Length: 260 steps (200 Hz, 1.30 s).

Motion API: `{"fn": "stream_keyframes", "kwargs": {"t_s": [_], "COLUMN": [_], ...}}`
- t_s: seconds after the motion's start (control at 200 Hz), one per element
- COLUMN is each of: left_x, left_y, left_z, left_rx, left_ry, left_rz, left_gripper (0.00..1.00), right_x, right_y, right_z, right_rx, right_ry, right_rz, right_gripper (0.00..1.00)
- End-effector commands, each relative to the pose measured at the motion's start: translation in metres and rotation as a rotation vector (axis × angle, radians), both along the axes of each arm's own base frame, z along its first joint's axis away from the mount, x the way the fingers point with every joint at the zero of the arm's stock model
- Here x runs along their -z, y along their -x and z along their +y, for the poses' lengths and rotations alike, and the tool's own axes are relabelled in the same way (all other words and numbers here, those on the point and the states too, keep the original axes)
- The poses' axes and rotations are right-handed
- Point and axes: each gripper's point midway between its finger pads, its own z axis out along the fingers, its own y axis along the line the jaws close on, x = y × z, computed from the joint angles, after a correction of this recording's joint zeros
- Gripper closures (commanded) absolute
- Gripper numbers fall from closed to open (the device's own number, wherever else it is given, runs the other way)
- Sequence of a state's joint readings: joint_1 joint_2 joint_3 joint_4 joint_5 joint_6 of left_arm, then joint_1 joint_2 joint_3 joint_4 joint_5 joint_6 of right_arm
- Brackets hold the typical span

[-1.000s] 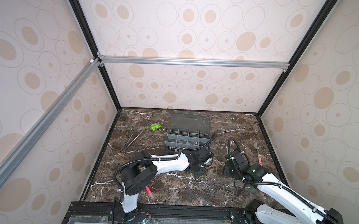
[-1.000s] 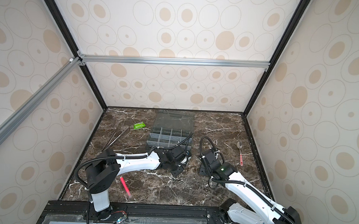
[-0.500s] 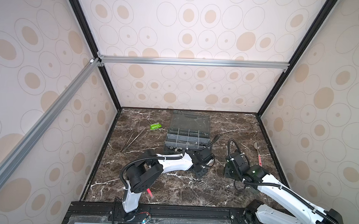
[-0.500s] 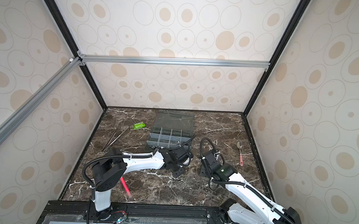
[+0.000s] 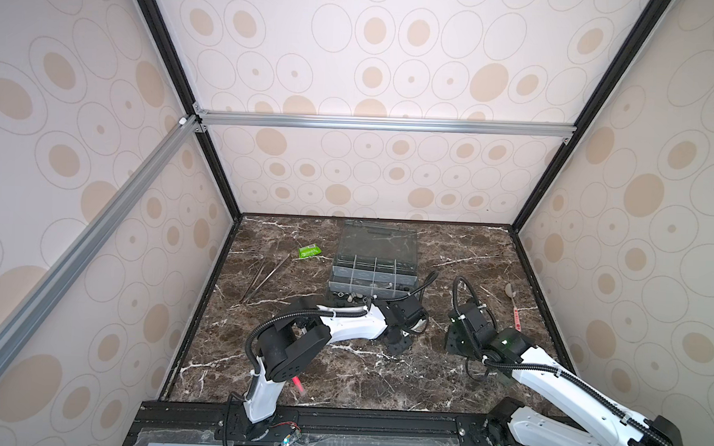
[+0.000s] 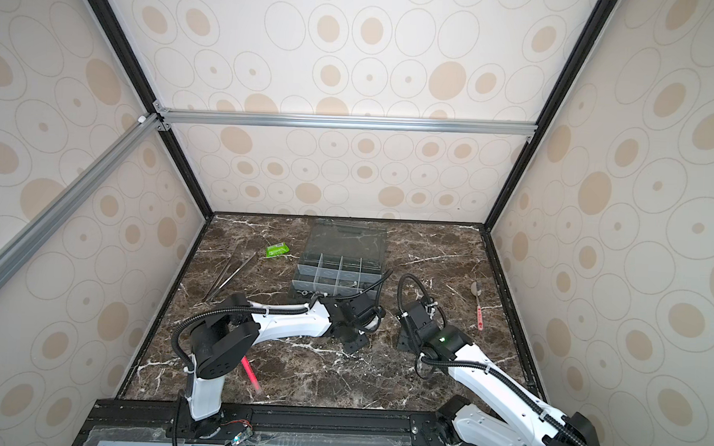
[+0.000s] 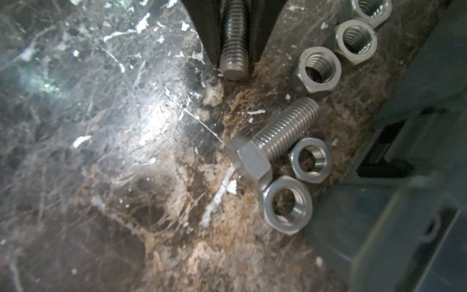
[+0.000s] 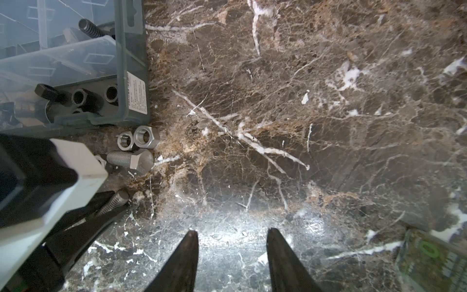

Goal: Sort the screws and nuts into containers
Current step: 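Carry the silver bolt with the left gripper into an organizer compartment and release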

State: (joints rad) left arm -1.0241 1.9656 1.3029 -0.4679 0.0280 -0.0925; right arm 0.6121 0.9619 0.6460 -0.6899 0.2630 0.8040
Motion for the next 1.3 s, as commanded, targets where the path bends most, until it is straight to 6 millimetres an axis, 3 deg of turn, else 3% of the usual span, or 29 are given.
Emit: {"fn": "stream_keyframes", "kwargs": {"t_s": [0.0, 0.215, 0.435, 0.54, 0.7, 0.865, 1.125, 1.295], "left_x": [-0.001, -0.004, -0.051, -0.079, -0.115, -0.14, -0.145, -0.127], "left_y": [0.002, 0.003, -0.009, -0.031, -0.08, -0.128, -0.18, -0.195], "left_z": [-0.006, 0.0, 0.006, 0.01, 0.021, 0.024, 0.026, 0.025], "left_rx": [0.033, 0.009, -0.036, -0.063, -0.126, -0.177, -0.194, -0.165], "left_ry": [-0.012, 0.003, 0.071, 0.095, 0.101, 0.164, 0.14, 0.106], "left_rz": [-0.002, -0.012, -0.108, -0.184, -0.307, -0.383, -0.479, -0.49], "left_gripper": [0.85, 0.94, 0.94, 0.94, 0.94, 0.94, 0.95, 0.95], "right_x": [0.001, 0.001, -0.001, -0.001, 0.0, -0.004, -0.01, -0.008], "right_y": [0.003, 0.006, 0.006, 0.005, 0.004, 0.003, 0.007, 0.013], "right_z": [-0.007, -0.011, -0.016, -0.014, -0.012, -0.013, -0.016, -0.019], "right_rx": [0.025, 0.034, 0.048, 0.049, 0.043, 0.041, 0.048, 0.056], "right_ry": [0.015, 0.021, 0.025, 0.022, 0.018, 0.021, 0.021, 0.015], "right_rz": [0.004, 0.0, -0.025, -0.025, -0.016, -0.025, -0.032, -0.024], "right_gripper": [0.52, 0.52, 0.52, 0.51, 0.51, 0.51, 0.51, 0.51]}}
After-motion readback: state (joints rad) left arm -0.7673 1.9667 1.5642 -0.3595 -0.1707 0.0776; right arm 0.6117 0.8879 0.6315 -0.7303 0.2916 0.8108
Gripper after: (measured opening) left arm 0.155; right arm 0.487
